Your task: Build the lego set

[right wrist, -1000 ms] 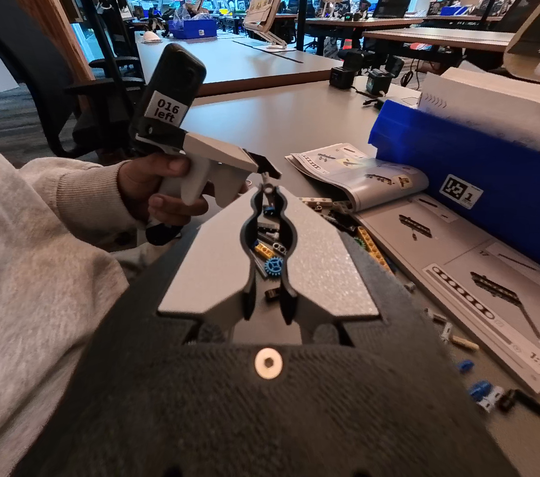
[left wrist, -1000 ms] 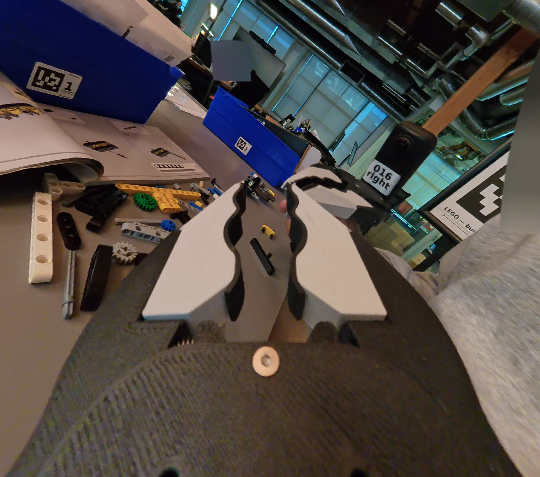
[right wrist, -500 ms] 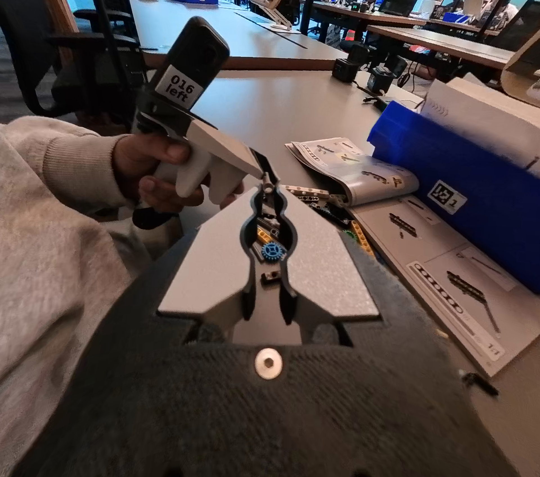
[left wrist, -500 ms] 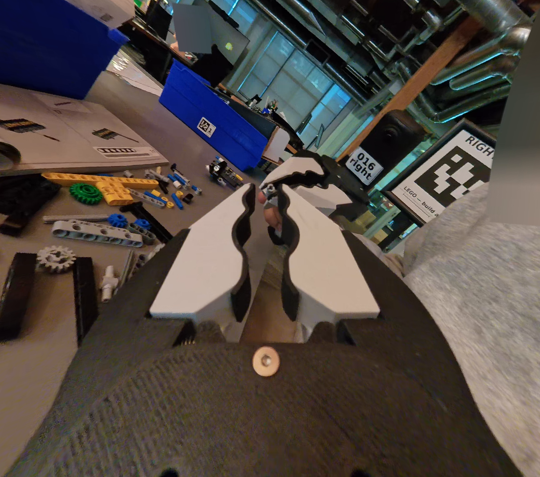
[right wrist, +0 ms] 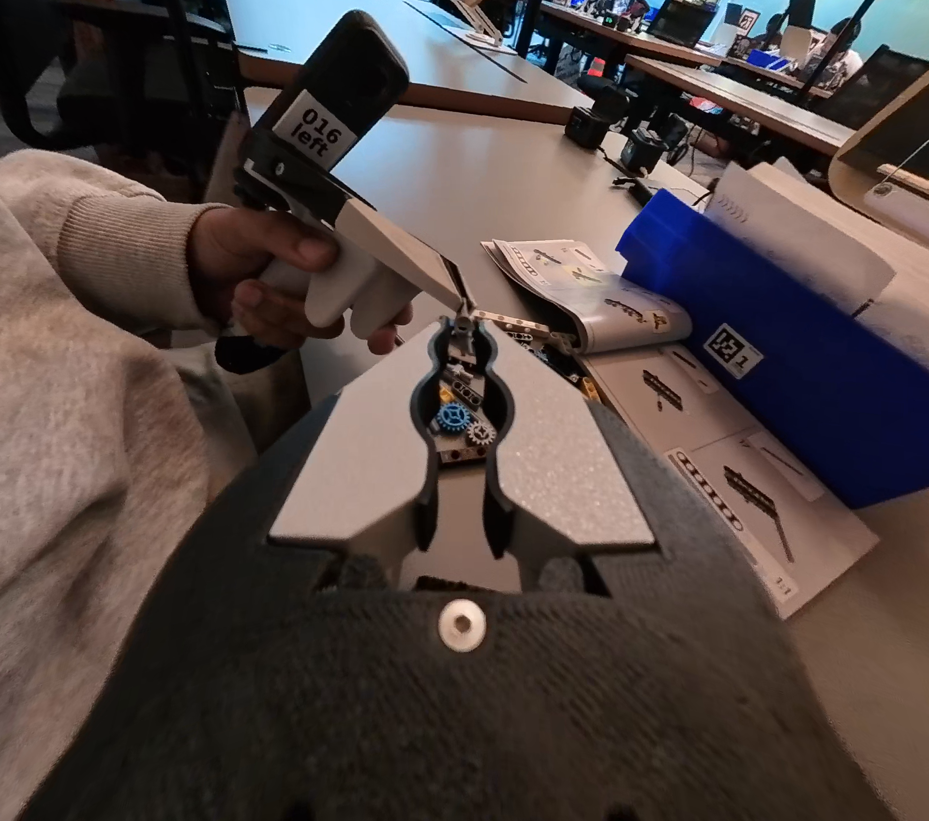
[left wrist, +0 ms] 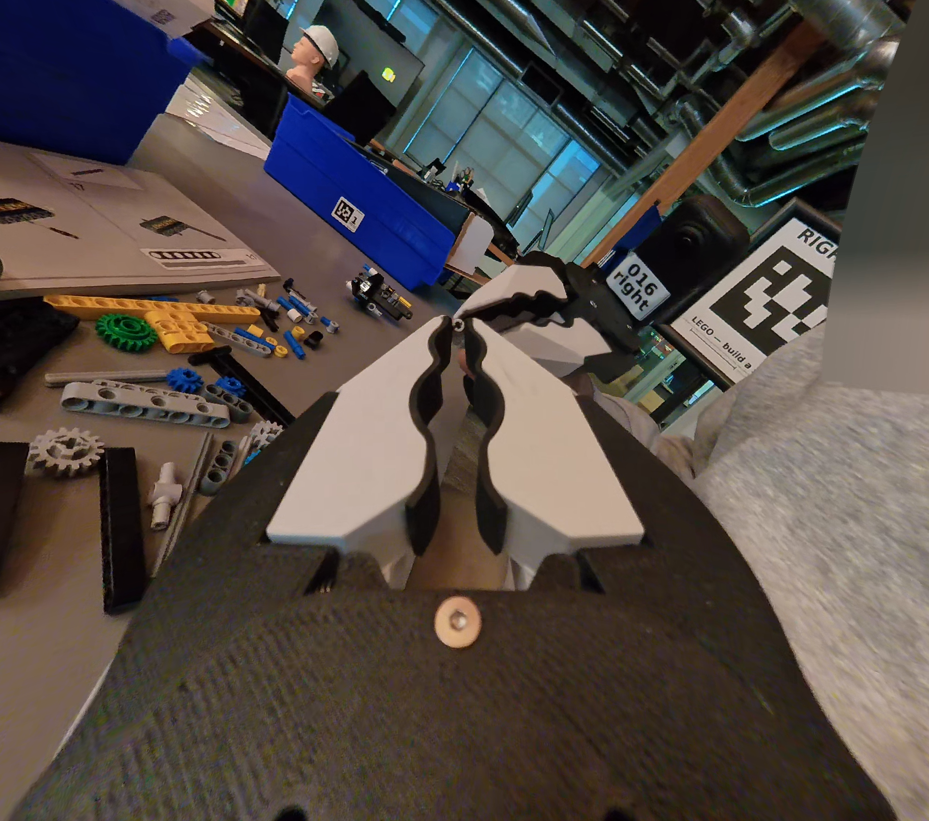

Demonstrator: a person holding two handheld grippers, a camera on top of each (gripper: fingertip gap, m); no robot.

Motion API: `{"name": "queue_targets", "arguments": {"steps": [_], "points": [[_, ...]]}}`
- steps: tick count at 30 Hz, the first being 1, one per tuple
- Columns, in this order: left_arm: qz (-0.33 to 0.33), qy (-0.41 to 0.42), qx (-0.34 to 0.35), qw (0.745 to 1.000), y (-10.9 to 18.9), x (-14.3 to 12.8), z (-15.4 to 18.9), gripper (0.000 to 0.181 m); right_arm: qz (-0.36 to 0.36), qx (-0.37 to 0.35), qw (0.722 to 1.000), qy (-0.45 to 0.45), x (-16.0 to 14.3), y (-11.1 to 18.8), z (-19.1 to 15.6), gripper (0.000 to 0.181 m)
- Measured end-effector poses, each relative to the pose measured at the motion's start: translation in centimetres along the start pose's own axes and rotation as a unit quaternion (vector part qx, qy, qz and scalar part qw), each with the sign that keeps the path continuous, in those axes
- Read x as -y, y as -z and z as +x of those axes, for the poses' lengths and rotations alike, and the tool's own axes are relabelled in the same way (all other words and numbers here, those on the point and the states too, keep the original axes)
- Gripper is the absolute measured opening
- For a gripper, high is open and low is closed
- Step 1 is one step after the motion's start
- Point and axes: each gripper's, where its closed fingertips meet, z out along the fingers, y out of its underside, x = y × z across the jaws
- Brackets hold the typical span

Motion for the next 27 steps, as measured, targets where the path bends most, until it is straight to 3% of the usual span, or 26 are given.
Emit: {"name": "queue_targets", "arguments": {"steps": [4,15,27], "points": [[0.003,0.005,0.0,1.0,0.0,0.1,-0.1,0.002,0.004,-0.011,1.0,-0.009,-0.2,0.6,0.5,0.0],[0.0,0.009,0.001,1.0,-0.1,-0.1,-0.3,0.002,0.007,-0.002,1.0,-0.022,-0.3,0.7,0.2,0.009],[-0.003,0.01,0.001,1.0,-0.2,-0.3,-0.4,0.002,-0.03,-0.007,1.0,0.003,-1.6,-0.4,-0.1,0.003]]}}
